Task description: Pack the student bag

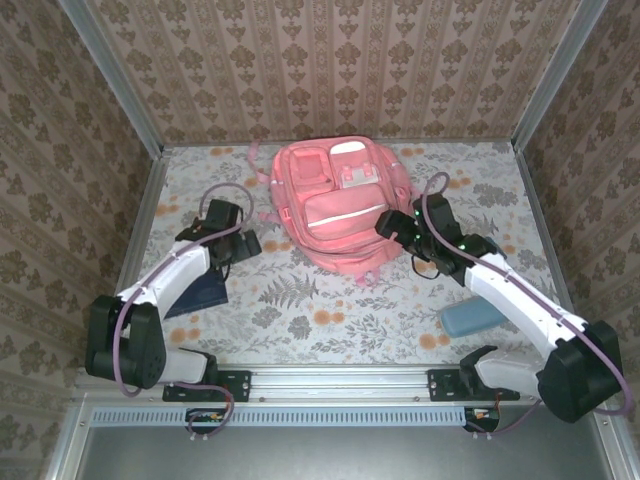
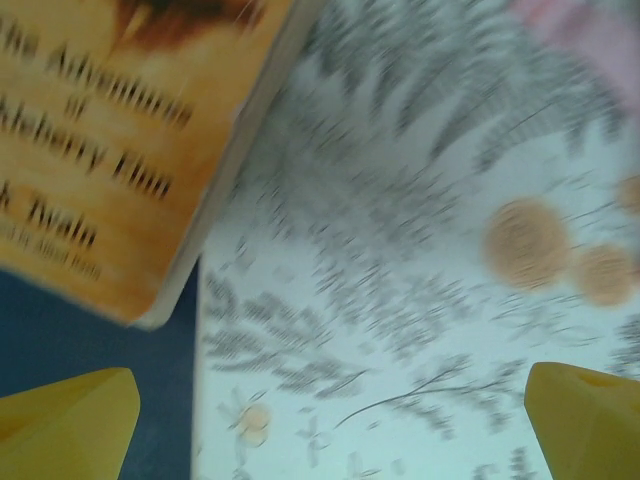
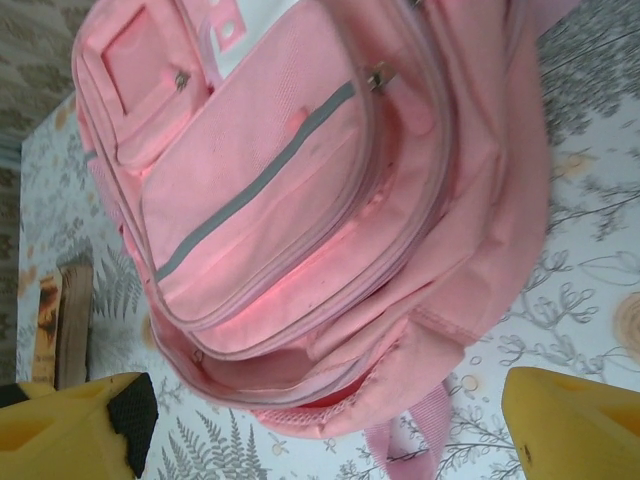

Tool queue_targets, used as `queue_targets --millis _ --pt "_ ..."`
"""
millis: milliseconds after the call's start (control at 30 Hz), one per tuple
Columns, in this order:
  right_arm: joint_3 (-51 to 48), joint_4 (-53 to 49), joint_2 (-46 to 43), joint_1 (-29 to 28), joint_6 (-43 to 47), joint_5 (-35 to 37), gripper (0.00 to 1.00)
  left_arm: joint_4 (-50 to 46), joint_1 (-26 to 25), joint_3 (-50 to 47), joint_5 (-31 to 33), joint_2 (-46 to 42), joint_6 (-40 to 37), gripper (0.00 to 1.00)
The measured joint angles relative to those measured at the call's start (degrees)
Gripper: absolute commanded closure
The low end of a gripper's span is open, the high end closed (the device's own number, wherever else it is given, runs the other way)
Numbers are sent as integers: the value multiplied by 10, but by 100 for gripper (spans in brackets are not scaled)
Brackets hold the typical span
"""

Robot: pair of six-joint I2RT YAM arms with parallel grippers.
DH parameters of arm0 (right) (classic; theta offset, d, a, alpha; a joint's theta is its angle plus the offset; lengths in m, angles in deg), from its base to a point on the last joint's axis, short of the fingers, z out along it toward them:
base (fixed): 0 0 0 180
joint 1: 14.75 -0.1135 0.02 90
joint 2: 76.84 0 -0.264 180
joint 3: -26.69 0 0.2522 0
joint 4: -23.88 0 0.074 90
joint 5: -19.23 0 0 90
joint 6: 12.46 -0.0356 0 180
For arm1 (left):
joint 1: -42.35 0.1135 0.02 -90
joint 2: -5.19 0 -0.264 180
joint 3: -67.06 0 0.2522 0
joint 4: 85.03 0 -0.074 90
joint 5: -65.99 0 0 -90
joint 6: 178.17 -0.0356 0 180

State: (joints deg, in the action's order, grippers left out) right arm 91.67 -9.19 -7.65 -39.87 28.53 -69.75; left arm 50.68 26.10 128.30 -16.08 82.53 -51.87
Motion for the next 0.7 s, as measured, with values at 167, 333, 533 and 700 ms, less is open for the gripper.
queue_targets --millis 167,333,533,700 --pt "20 7 31 -26 3 -6 10 -1 15 -38 -4 2 30 0" --pt "26 13 45 -41 3 -13 10 12 17 -40 -7 37 42 0" --pt "26 13 45 -45 2 -13 10 27 13 -43 -14 70 47 0" --pt "26 13 45 -48 2 -13 11 37 -14 -45 -14 70 54 0"
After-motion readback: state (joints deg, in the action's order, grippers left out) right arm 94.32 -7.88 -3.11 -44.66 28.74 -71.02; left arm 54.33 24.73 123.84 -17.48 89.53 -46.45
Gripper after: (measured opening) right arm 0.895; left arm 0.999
